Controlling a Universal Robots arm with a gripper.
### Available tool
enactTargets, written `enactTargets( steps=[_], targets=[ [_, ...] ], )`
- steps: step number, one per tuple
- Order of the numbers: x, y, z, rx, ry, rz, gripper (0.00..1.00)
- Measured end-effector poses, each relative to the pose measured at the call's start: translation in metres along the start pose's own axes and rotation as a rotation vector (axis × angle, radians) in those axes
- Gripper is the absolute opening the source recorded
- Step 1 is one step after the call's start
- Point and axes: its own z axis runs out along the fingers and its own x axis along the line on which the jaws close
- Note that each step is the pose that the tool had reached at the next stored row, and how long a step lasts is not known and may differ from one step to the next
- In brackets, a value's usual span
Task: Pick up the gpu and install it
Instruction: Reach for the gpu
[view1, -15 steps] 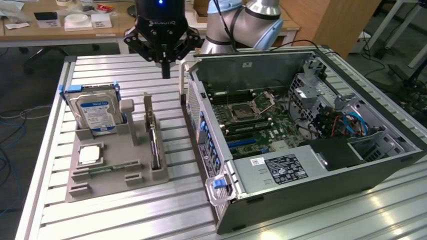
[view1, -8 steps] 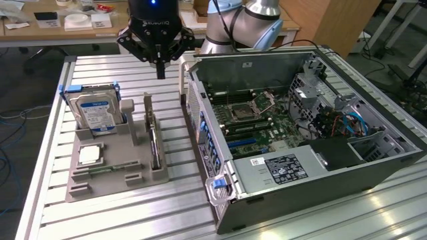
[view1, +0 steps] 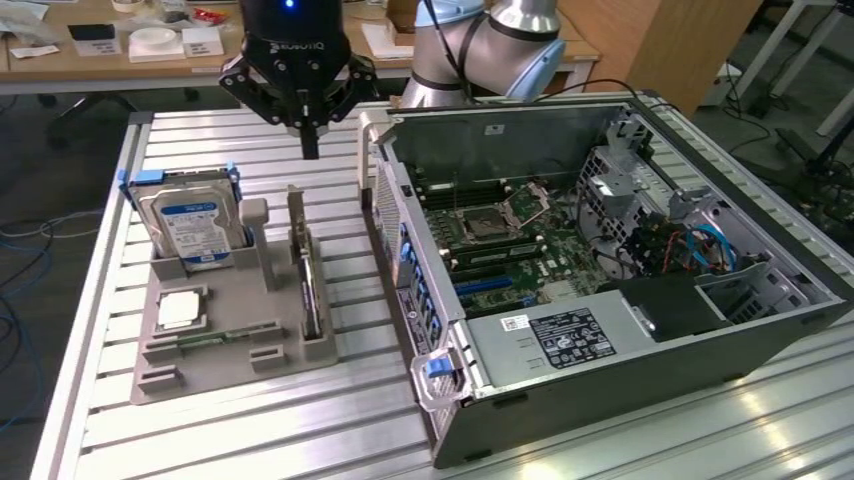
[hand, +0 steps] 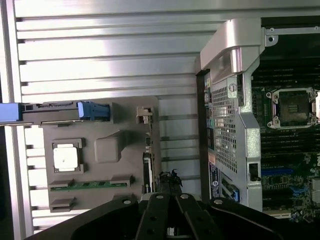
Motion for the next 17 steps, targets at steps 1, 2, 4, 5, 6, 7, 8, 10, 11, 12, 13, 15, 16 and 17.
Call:
enactTargets(
  steps=[1, 2, 4, 5, 6, 7, 8, 10, 11, 12, 13, 15, 16, 17],
  targets=[
    [0.001, -0.0001, 0.0, 0.0, 0.0, 0.0, 0.11],
    [0.002, -0.0002, -0.0001, 0.0001, 0.0001, 0.0, 0.11],
    [0.005, -0.0005, -0.0001, 0.0, 0.0, 0.0, 0.11],
    [0.007, -0.0006, -0.0002, 0.0, 0.0, 0.0, 0.11],
    [0.008, -0.0008, -0.0002, 0.0001, 0.0, 0.0, 0.11],
    [0.01, -0.001, -0.0003, 0.0001, 0.0001, 0.0, 0.11],
    [0.012, -0.0011, -0.0003, 0.0001, 0.0001, 0.0, 0.11],
    [0.015, -0.0015, -0.0003, 0.0, 0.0, 0.0, 0.11],
    [0.017, -0.0017, -0.0004, 0.0001, 0.0001, 0.0, 0.11],
    [0.019, -0.0019, -0.0004, 0.0, 0.0001, 0.0, 0.11],
    [0.02, -0.002, -0.0004, 0.0, 0.0, 0.0, 0.11],
    [0.024, -0.0024, -0.0005, 0.0, 0.0001, 0.0, 0.11],
    [0.026, -0.0025, -0.0006, 0.0001, 0.0001, 0.0, 0.11],
    [0.027, -0.0026, -0.0006, 0.0, 0.0, 0.0, 0.11]
  ],
)
